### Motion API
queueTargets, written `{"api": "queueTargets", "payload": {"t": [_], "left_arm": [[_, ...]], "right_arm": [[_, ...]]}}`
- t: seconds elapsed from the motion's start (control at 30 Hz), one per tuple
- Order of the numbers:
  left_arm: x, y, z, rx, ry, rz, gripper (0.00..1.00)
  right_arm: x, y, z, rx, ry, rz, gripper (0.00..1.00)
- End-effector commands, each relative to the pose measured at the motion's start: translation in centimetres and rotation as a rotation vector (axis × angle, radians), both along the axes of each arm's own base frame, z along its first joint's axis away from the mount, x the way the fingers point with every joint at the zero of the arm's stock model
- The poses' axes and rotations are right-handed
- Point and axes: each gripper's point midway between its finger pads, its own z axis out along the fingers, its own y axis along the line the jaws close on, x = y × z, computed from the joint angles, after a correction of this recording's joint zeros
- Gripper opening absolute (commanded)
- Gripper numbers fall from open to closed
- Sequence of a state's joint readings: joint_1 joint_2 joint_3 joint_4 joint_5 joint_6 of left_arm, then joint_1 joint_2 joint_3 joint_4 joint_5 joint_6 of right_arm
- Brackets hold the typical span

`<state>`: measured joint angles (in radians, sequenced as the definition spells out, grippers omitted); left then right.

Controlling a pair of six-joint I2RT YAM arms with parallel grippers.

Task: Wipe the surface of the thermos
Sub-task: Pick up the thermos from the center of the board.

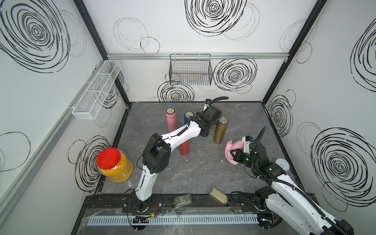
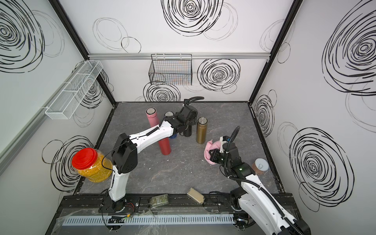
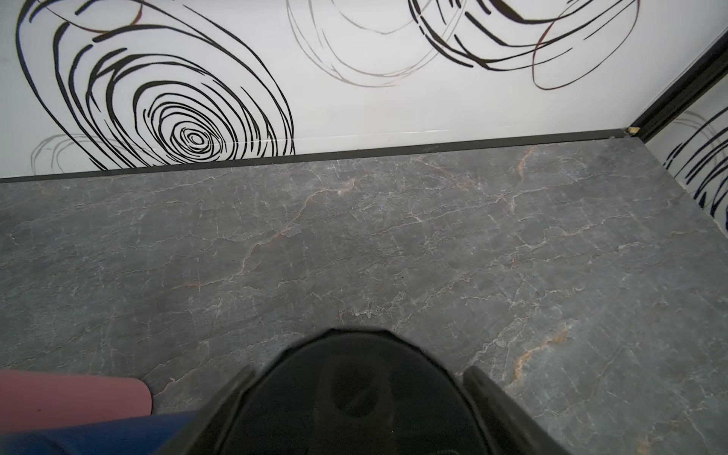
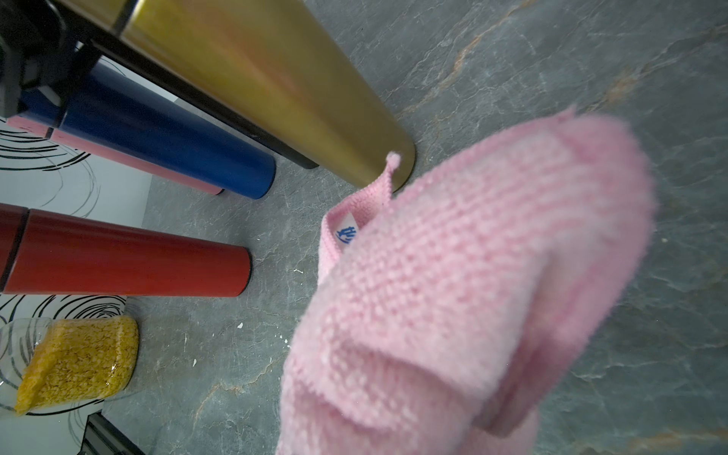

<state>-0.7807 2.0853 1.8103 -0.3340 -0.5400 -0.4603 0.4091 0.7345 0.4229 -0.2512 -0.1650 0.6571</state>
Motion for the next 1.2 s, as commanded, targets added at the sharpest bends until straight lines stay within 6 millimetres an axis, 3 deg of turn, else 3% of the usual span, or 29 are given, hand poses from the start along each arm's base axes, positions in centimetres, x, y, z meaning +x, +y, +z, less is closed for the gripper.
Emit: {"api": "queueTargets", "payload": {"t": [0.0, 0.2, 0.37, 0.47, 0.57, 0.67, 0.9, 1.03, 1.17], "left_arm": [[0.4, 0.3, 0.3, -0.025, -0.018, 0.020, 0.83], [0.5, 0.5, 0.2, -0.028, -0.019, 0.022, 0.77], [0.5, 0.5, 0.9, -0.042, -0.033, 0.015, 0.58], [0.6, 0.4, 1.2, -0.051, -0.039, 0.008, 0.38], [1.1, 0.4, 1.9, -0.053, -0.052, 0.015, 0.00], [1.6, 0.2, 3.7, -0.050, -0.085, 0.015, 0.00], [1.1, -0.6, 11.0, -0.110, -0.201, -0.010, 0.00], [-0.2, -0.6, 15.4, -0.094, -0.277, -0.004, 0.00], [-2.7, 0.7, 19.3, -0.032, -0.358, 0.045, 0.00]], "right_arm": [[0.3, 0.2, 0.3, 0.014, -0.021, 0.004, 0.00], [0.4, 0.4, 0.3, 0.029, -0.017, 0.006, 0.00], [0.5, 0.4, 0.6, 0.030, -0.027, 0.003, 0.00], [0.6, 0.5, 0.8, 0.036, -0.041, 0.004, 0.00], [1.0, 0.6, 1.1, 0.039, -0.052, 0.008, 0.00], [1.5, 0.8, 1.6, 0.033, -0.065, 0.013, 0.00], [2.2, 1.0, 4.0, 0.028, -0.104, 0.021, 0.00], [2.4, 0.9, 5.1, 0.027, -0.137, 0.016, 0.00], [2.3, 0.9, 6.6, 0.031, -0.170, 0.025, 0.00]]}}
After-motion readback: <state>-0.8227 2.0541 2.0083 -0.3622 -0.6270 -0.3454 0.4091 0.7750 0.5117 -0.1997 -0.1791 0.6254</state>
